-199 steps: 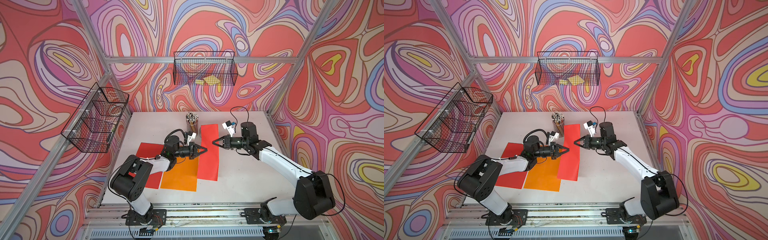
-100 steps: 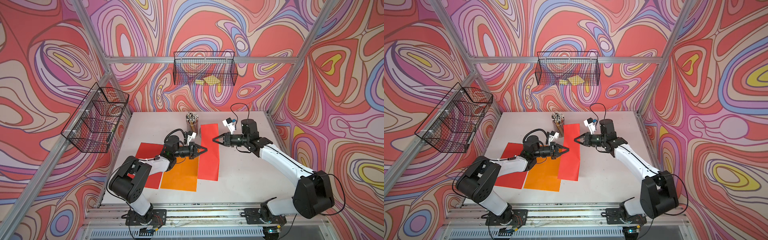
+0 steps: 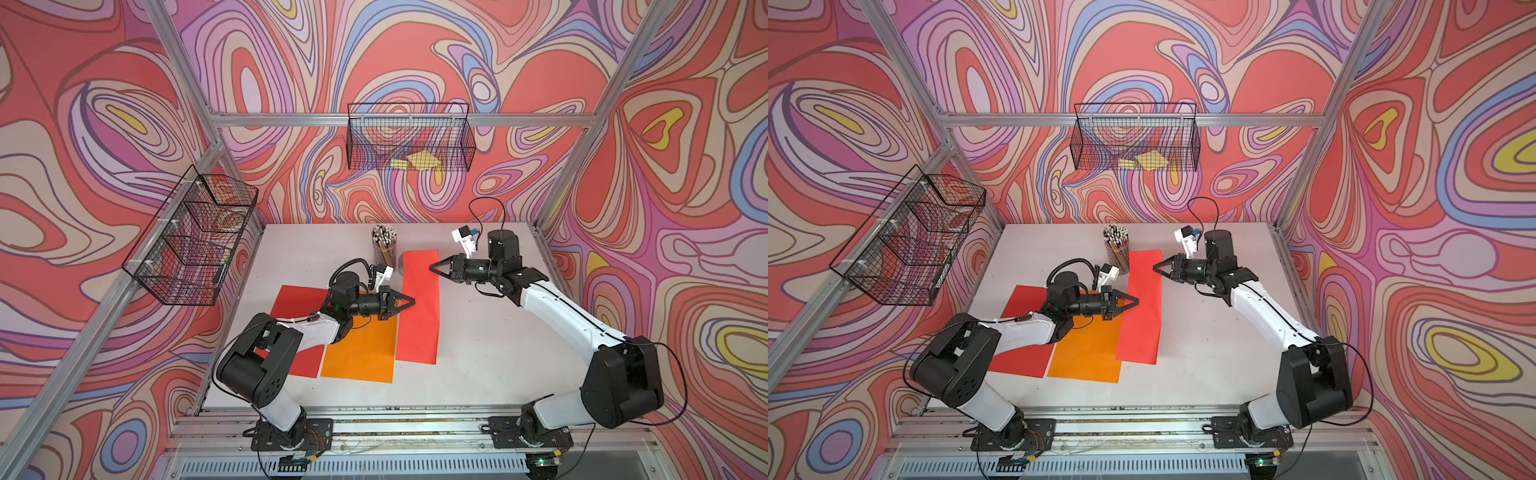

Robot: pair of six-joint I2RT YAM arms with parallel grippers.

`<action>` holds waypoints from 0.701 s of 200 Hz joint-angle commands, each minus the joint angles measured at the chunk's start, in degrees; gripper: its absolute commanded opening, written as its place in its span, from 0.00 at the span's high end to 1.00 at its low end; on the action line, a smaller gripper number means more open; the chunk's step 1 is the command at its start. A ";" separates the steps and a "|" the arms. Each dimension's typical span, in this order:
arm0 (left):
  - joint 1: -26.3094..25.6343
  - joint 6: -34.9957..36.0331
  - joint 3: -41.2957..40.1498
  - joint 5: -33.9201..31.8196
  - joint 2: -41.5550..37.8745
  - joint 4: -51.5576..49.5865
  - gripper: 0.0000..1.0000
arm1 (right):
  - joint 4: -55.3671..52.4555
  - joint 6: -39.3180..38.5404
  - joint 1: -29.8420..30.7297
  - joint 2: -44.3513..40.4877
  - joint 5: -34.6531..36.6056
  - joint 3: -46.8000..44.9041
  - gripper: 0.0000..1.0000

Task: Fold the rectangular paper in half along the long edge
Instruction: Fold the paper.

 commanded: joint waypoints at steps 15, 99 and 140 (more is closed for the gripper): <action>-0.32 0.44 -0.53 1.09 -0.68 -0.01 0.94 | 2.09 0.59 -0.65 1.27 0.30 2.96 0.96; -0.31 1.06 -0.57 1.22 -0.67 -1.04 0.95 | 2.69 1.78 -1.57 3.04 0.63 5.60 0.88; -0.31 0.90 -0.32 0.84 -0.47 -1.06 0.95 | 2.88 1.95 -1.57 2.47 0.07 4.46 0.73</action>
